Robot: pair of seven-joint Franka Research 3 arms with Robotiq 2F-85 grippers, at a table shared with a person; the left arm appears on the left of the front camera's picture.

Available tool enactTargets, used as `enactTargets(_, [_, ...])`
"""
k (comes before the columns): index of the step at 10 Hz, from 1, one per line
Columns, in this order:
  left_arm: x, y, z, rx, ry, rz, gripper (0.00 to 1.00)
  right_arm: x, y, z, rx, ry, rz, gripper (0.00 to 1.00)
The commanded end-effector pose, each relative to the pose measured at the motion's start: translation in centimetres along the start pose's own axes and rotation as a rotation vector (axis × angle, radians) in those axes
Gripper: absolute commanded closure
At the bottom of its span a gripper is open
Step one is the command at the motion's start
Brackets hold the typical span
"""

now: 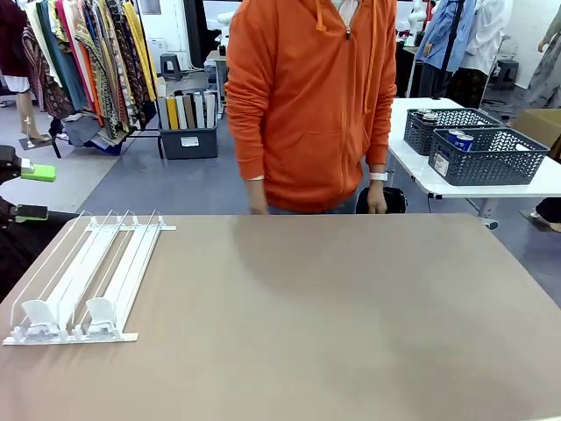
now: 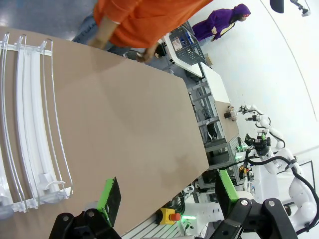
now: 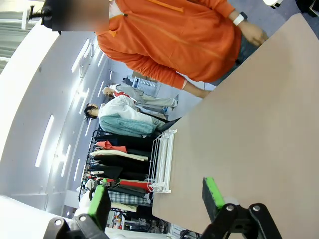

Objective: Retrieve and store the cans from the dispenser.
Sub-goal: Pick up one can from the Automatic Can Dispenser and place it in the middle of the table.

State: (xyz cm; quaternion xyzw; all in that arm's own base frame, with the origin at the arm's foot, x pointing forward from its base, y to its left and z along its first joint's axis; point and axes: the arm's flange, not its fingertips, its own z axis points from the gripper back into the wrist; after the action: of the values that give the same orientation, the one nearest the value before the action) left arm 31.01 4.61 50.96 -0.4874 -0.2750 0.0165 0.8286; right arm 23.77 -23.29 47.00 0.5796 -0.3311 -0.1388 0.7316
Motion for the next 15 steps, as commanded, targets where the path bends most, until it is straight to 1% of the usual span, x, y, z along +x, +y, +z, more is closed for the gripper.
enactTargets(1, [0.15,-0.11,-0.23,-0.015,-0.010,-0.004,0.00,0.37,0.16,-0.16,0.024,-0.016,0.026,0.00])
enactTargets(15, [0.15,-0.11,-0.23,-0.015,-0.010,-0.004,0.00,0.37,0.16,-0.16,0.024,-0.016,0.026,0.00])
